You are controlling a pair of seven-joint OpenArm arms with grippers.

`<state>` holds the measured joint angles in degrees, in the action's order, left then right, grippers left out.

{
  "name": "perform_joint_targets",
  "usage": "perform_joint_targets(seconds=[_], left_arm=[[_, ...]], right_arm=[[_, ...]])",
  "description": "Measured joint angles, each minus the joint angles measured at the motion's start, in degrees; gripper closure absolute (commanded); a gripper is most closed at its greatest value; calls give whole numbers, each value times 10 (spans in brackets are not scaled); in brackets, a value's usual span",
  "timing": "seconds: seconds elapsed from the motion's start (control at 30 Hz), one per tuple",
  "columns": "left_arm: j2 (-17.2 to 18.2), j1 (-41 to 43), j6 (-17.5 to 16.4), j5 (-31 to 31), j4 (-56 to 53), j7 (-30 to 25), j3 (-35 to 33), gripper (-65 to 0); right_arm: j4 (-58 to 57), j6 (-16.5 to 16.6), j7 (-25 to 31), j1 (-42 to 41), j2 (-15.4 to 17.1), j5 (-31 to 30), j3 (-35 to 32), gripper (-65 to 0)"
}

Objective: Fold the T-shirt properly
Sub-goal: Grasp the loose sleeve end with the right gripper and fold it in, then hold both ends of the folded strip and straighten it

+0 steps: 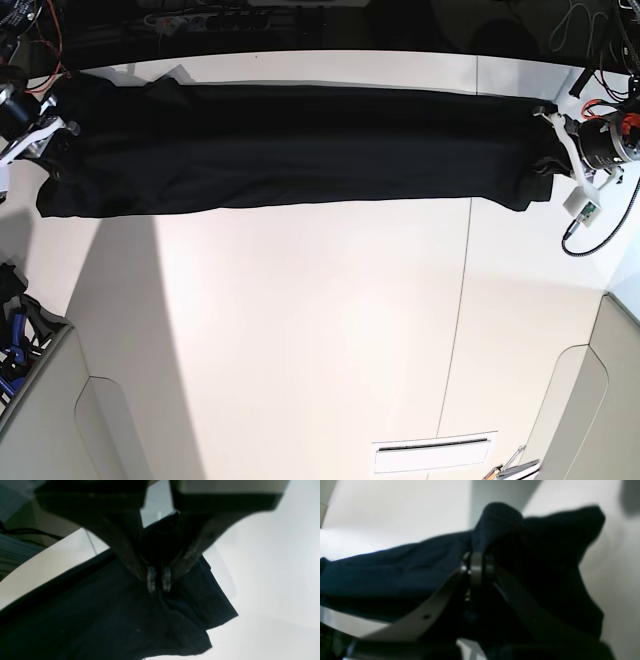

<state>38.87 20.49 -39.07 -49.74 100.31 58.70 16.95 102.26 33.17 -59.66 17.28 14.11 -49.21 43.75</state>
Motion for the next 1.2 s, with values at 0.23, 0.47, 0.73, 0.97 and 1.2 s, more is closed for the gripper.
perform_joint_targets(seconds=[0.23,0.47,0.73,0.97,1.2], left_arm=[[-1,2,0,2,0,4,0,-156],[-2,1,37,2,0,4,3,-272],[-2,1,37,-33,0,5,79,-274],[-13,1,43,-32,-11,4,96,-406],[-78,1,43,-5,-54,-16,95,-407]], right_arm=[[-65,-2,13,0,-8,6,0,-343],[-33,-2,10,-1,-9,6,34,-343],[49,-2,11,-3,-9,-11,94,-337],[52,-2,22,-6,-9,-26,72,0],[24,-1,69,-6,-9,21,-10,0]])
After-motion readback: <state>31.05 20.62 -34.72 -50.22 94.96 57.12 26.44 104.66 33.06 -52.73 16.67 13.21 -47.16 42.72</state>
